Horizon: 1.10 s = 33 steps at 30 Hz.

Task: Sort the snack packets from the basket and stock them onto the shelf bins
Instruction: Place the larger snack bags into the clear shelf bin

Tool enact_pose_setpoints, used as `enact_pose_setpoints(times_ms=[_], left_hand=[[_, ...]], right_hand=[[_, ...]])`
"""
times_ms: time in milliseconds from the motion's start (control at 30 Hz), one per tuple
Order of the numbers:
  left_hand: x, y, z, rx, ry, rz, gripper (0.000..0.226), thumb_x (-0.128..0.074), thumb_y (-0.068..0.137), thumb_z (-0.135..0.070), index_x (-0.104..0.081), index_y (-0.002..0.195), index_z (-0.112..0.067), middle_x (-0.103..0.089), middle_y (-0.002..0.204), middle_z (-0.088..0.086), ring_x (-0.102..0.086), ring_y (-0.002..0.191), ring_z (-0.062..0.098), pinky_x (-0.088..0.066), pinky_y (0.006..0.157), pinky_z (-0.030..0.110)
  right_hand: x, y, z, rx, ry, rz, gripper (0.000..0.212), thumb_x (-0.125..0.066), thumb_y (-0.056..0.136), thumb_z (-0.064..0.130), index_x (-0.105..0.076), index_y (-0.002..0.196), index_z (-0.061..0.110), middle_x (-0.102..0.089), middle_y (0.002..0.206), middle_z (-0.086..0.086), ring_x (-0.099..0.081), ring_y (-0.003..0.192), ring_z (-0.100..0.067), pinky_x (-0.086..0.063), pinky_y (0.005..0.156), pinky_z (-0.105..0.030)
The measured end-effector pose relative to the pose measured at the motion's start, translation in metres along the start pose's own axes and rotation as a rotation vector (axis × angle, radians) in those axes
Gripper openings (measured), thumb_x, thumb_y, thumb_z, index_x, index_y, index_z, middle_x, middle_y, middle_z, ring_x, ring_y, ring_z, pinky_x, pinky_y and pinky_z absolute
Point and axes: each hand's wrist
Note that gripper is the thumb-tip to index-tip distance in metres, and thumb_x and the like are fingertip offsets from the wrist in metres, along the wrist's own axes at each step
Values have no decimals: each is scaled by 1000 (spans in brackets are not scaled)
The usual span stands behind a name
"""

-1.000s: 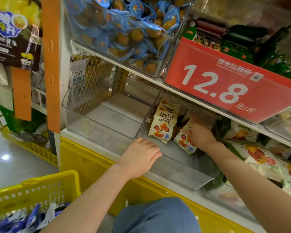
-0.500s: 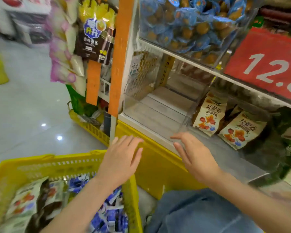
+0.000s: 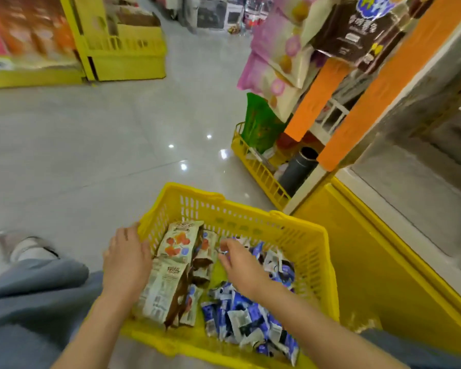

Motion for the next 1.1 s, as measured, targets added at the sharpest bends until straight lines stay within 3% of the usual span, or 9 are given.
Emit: enact_pose_setpoints(times_ms=[200, 267, 367, 500, 633, 800, 900, 967, 1100], left_hand=[[-9, 19, 44, 144, -218, 43, 39, -39, 98, -21, -40, 134, -6, -49, 129, 18, -53, 111, 39, -42, 89, 45], [-14, 21, 56, 110, -214, 128, 29, -33, 100, -26, -53, 114, -10, -59, 111, 16, -57, 103, 35, -40, 80, 38], [-20, 17, 57, 73, -268, 171, 26, -25, 101, -29, -42, 89, -13, -56, 80, 10, -57, 83, 33, -33, 65, 36], [-26, 15, 55, 58, -347, 100, 27, -26, 100, -33, -37, 83, -16, -44, 67, -2, -47, 69, 24, -27, 61, 32], [-28, 16, 56, 61, -348, 82, 28, -26, 99, -38, -38, 84, -18, -45, 68, -5, -46, 67, 20, -28, 60, 32], [-25, 12, 50, 126, -196, 68, 32, -26, 97, -45, -45, 96, -19, -54, 84, -4, -53, 79, 20, -32, 61, 33], [-18, 5, 39, 166, -212, -128, 28, -42, 97, -31, -51, 116, -12, -55, 108, 4, -51, 99, 22, -40, 80, 36], [-12, 1, 28, 128, -287, -194, 26, -48, 94, -26, -52, 116, -13, -52, 104, 0, -50, 98, 20, -40, 82, 33], [-4, -3, 8, 207, -675, 74, 45, -55, 89, -39, -44, 127, -20, -48, 110, -10, -50, 105, 11, -42, 89, 27]], right_hand=[[-66, 44, 12, -253, 256, 60, 56, -44, 99, 27, -19, 147, 9, -30, 151, -7, -36, 135, -24, -34, 110, -38], [-72, 61, 14, -301, 311, 47, 57, -45, 98, 28, -21, 147, 8, -34, 149, -7, -40, 132, -25, -38, 107, -38], [-76, 88, 16, -429, 475, 37, 50, -49, 96, 32, -35, 138, 8, -52, 123, -3, -53, 109, -22, -49, 86, -30], [-85, 118, 12, -538, 615, 72, 51, -57, 90, 40, -49, 129, 9, -59, 125, -8, -57, 113, -27, -47, 96, -42], [-79, 127, 5, -605, 793, 114, 42, -66, 85, 34, -58, 117, 8, -68, 112, -8, -66, 88, -15, -50, 65, -23], [-55, 125, 3, -533, 767, 176, 36, -66, 86, 29, -61, 112, 4, -74, 81, -1, -70, 65, -7, -51, 48, -17], [-39, 114, 6, -466, 715, 133, 50, -66, 85, 32, -53, 125, 5, -73, 96, -5, -70, 83, -14, -57, 74, -28], [-25, 101, 10, -393, 708, 102, 48, -66, 85, 32, -55, 124, 6, -72, 100, -6, -70, 88, -18, -56, 80, -32], [-2, 67, 28, -236, 740, 151, 35, -65, 85, 30, -61, 114, 11, -74, 96, -4, -71, 86, -17, -57, 76, -28]])
Point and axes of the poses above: each hand's wrist, its own y-axis towards the middle knuckle, its own x-axis out of the back of the hand, z = x × y
